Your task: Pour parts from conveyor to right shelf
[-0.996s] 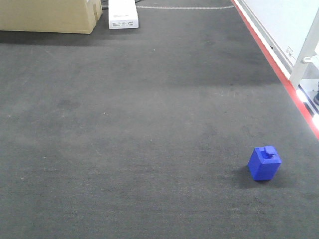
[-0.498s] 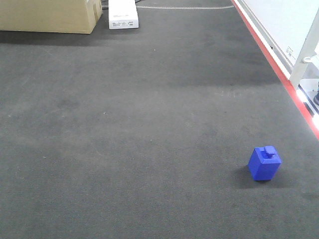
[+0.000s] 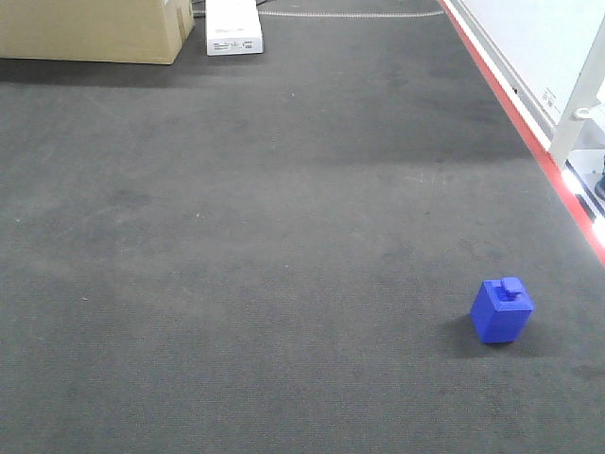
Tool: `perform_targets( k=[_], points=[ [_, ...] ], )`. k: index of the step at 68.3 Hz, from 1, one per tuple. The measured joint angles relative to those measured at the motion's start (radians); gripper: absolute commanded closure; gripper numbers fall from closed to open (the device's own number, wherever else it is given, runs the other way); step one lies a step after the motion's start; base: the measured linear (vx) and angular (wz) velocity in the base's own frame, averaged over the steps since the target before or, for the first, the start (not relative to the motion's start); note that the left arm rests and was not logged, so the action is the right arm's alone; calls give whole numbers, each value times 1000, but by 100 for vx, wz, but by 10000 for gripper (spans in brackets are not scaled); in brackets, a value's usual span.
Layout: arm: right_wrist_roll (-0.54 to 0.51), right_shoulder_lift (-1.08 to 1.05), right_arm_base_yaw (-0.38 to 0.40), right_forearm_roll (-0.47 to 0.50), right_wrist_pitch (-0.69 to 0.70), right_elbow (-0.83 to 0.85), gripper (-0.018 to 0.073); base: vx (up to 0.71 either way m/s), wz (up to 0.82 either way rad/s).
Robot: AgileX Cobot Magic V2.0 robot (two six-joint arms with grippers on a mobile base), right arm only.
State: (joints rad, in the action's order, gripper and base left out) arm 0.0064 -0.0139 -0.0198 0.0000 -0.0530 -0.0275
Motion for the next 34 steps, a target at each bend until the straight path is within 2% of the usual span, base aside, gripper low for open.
perform_targets(
  k=[8, 14, 25, 34],
  points=[
    [1, 0, 0, 22, 17, 0, 569, 0, 0],
    [5, 0, 0, 60, 80, 0, 569, 0, 0],
    [21, 0, 0, 110, 314, 0, 569, 0, 0],
    [23, 0, 0, 109, 579, 6, 568, 0, 0]
  ],
)
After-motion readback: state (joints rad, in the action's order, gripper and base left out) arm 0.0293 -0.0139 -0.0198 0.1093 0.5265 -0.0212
